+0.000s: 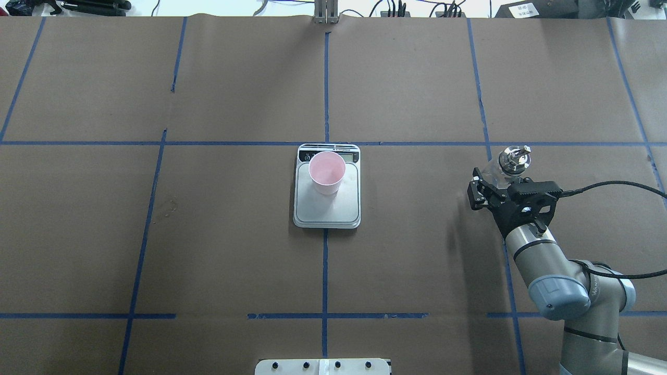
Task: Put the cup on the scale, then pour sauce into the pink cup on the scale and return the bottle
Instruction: 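Hold the dispenser above the table beside the scale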
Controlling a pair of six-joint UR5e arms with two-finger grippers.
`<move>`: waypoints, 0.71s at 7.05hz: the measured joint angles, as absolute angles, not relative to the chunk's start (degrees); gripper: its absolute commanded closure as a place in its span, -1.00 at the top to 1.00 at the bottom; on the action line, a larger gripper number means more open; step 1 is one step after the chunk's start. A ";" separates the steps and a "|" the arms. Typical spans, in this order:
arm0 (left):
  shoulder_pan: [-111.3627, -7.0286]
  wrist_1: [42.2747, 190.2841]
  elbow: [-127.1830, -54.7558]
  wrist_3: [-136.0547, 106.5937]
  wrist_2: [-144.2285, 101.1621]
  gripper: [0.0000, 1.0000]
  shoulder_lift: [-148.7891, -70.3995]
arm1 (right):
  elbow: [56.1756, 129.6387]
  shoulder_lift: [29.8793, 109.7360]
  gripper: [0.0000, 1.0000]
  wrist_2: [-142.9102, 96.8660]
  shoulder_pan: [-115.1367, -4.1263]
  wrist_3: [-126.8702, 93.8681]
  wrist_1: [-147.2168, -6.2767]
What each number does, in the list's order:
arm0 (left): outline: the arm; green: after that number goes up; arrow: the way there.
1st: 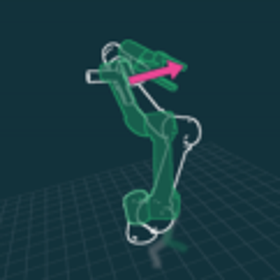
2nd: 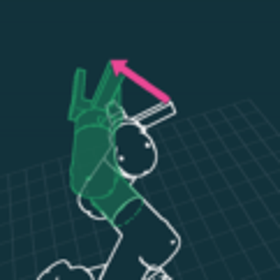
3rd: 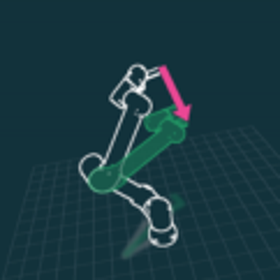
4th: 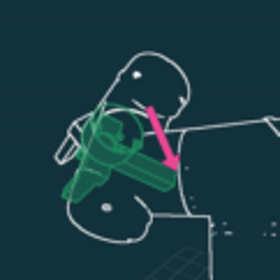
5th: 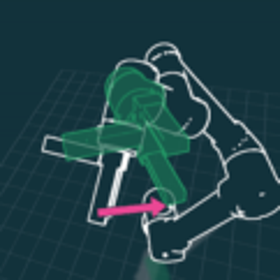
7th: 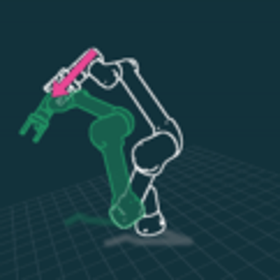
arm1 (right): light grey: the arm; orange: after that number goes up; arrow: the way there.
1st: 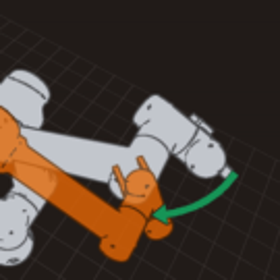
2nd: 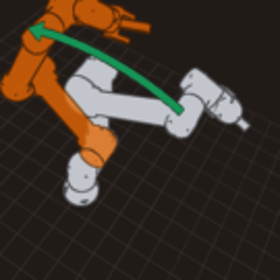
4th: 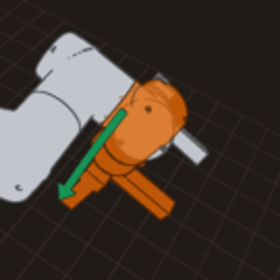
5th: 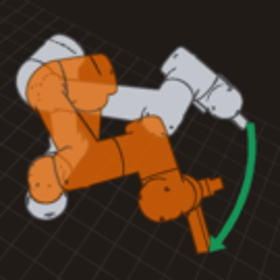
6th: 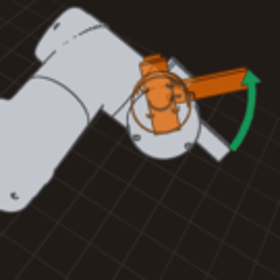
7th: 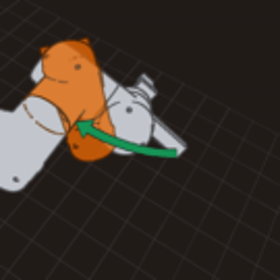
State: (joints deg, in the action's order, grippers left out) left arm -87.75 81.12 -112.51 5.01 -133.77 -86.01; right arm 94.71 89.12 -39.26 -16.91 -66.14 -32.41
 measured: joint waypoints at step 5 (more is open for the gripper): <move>-87.71 81.18 -112.50 5.01 -133.77 1.00 -86.05 | 93.71 89.12 1.00 -39.55 -16.79 -66.62 -32.29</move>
